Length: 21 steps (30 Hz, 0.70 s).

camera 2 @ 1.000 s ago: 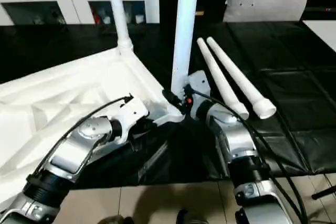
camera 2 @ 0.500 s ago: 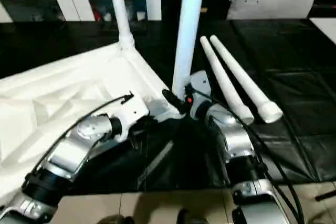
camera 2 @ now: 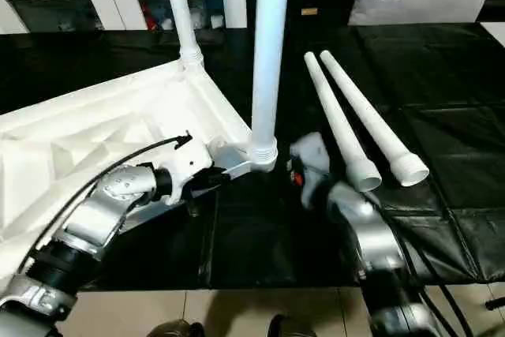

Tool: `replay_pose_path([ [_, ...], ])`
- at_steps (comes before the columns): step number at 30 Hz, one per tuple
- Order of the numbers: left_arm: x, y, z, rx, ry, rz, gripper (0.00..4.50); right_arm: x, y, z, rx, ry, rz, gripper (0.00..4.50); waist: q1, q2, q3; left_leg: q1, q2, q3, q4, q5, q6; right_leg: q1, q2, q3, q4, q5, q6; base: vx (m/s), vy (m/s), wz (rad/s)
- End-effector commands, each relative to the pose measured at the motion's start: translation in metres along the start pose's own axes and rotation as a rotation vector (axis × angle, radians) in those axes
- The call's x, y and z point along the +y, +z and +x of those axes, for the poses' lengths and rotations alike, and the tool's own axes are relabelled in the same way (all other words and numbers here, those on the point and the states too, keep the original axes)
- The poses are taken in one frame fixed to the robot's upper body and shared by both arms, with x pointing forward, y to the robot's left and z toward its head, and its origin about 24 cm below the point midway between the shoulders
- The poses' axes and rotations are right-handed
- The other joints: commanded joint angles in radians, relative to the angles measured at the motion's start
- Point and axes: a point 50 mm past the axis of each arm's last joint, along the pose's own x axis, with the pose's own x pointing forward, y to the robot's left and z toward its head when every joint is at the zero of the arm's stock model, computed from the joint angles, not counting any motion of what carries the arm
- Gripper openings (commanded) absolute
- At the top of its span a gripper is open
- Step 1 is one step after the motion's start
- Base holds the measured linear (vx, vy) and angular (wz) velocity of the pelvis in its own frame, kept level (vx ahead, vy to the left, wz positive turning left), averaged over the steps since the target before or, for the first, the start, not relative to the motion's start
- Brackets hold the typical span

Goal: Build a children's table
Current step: Insert table leg to table base, then rotate leg to tighten

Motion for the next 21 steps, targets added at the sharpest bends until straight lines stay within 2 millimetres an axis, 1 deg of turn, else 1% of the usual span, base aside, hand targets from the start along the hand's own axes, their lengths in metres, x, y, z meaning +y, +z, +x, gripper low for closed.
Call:
replay_pose_path([
  [1,0.004,-0.005,-0.004,0.025,-0.011,0.022,0.00,0.001,0.014,-0.001,-0.034,0.028,-0.047,4.44,0.009,-0.018,-0.076,-0.012,0.079,-0.028,-0.061,-0.084,0.107,0.068,-0.107,0.081,-0.095,-0.385,-0.054,0.000,0.000,0.00],
  [3,0.005,-0.008,-0.004,0.040,-0.033,0.035,0.00,0.000,0.017,-0.005,-0.029,0.042,-0.069,4.44,0.009,-0.016,-0.082,-0.013,0.082,-0.028,-0.056,-0.050,0.121,0.068,-0.107,0.083,-0.084,-0.303,-0.080,0.000,0.000,0.00],
  [4,0.005,-0.010,-0.005,0.049,-0.046,0.045,0.00,-0.001,0.019,-0.007,-0.026,0.050,-0.082,4.44,0.010,-0.017,-0.085,-0.014,0.082,-0.028,-0.054,-0.037,0.126,0.069,-0.107,0.083,-0.079,-0.280,-0.088,0.000,0.000,0.00],
  [5,0.005,-0.012,-0.006,0.056,-0.063,0.056,0.00,-0.002,0.021,-0.009,-0.022,0.058,-0.099,4.44,0.012,-0.017,-0.085,-0.014,0.082,-0.028,-0.053,-0.026,0.132,0.069,-0.107,0.083,-0.077,-0.262,-0.094,0.000,0.000,0.00],
  [7,0.005,-0.014,-0.007,0.062,-0.100,0.075,0.00,-0.006,0.029,-0.013,-0.018,0.064,-0.135,4.44,0.015,-0.016,-0.091,-0.016,0.084,-0.028,-0.047,0.017,0.154,0.071,-0.108,0.084,-0.063,-0.180,-0.125,0.000,0.000,0.00],
  [8,0.004,-0.014,-0.008,0.061,-0.108,0.078,0.00,-0.007,0.030,-0.014,-0.018,0.065,-0.141,4.44,0.015,-0.019,-0.091,-0.016,0.086,-0.029,-0.047,0.020,0.157,0.072,-0.109,0.083,-0.062,-0.171,-0.130,0.000,0.000,0.00],
  [9,0.004,-0.015,-0.008,0.061,-0.120,0.082,0.00,-0.008,0.032,-0.015,-0.016,0.067,-0.153,4.44,0.016,-0.018,-0.092,-0.017,0.085,-0.027,-0.046,0.025,0.159,0.073,-0.111,0.083,-0.059,-0.160,-0.138,0.000,0.000,0.00],
  [10,0.004,-0.016,-0.009,0.060,-0.132,0.088,0.00,-0.010,0.035,-0.016,-0.013,0.072,-0.167,4.44,0.016,-0.019,-0.091,-0.018,0.082,-0.026,-0.045,0.025,0.161,0.073,-0.110,0.082,-0.062,-0.166,-0.136,0.000,0.000,0.00],
  [12,0.004,-0.018,-0.010,0.067,-0.158,0.105,0.00,-0.013,0.039,-0.020,0.002,0.094,-0.202,4.44,0.019,-0.019,-0.092,-0.017,0.081,-0.025,-0.044,0.020,0.159,0.074,-0.109,0.080,-0.064,-0.187,-0.130,0.000,0.000,0.00],
  [13,0.003,-0.019,-0.011,0.068,-0.180,0.113,0.00,-0.014,0.042,-0.023,0.019,0.125,-0.227,4.44,0.022,-0.021,-0.091,-0.017,0.077,-0.023,-0.042,0.015,0.161,0.075,-0.107,0.079,-0.067,-0.202,-0.120,0.000,0.000,0.00],
  [15,0.003,-0.019,-0.012,0.068,-0.196,0.119,0.00,-0.015,0.044,-0.025,0.031,0.148,-0.244,4.44,0.027,-0.020,-0.092,-0.017,0.082,-0.024,-0.042,0.022,0.163,0.074,-0.106,0.079,-0.064,-0.202,-0.114,0.000,0.000,0.00],
  [16,0.001,-0.019,-0.013,0.054,-0.236,0.128,0.00,-0.015,0.049,-0.028,0.044,0.195,-0.267,4.44,0.031,-0.023,-0.092,-0.015,0.084,-0.024,-0.041,0.020,0.165,0.073,-0.106,0.079,-0.063,-0.206,-0.110,0.000,0.000,0.00],
  [17,0.001,-0.019,-0.013,0.054,-0.236,0.128,0.00,-0.015,0.049,-0.028,0.044,0.195,-0.267,4.44,0.031,-0.023,-0.092,-0.015,0.084,-0.024,-0.041,0.020,0.165,0.073,-0.106,0.079,-0.063,-0.206,-0.110,0.000,0.000,0.00],
  [18,0.000,-0.019,-0.014,0.050,-0.249,0.133,0.00,-0.014,0.050,-0.028,0.044,0.210,-0.273,4.44,0.036,-0.021,-0.094,-0.015,0.083,-0.023,-0.040,0.022,0.166,0.072,-0.108,0.080,-0.062,-0.206,-0.115,0.000,0.000,0.00],
  [19,0.000,-0.019,-0.014,0.049,-0.263,0.137,0.00,-0.014,0.051,-0.029,0.047,0.229,-0.276,4.44,0.037,-0.026,-0.093,-0.015,0.083,-0.022,-0.040,0.023,0.166,0.072,-0.108,0.080,-0.063,-0.204,-0.115,0.000,0.000,0.00],
  [21,-0.002,-0.018,-0.014,0.043,-0.291,0.146,0.00,-0.013,0.052,-0.028,0.048,0.255,-0.283,4.44,0.040,-0.025,-0.095,-0.015,0.086,-0.024,-0.040,0.032,0.168,0.072,-0.108,0.079,-0.059,-0.192,-0.121,0.000,0.000,0.00],
])
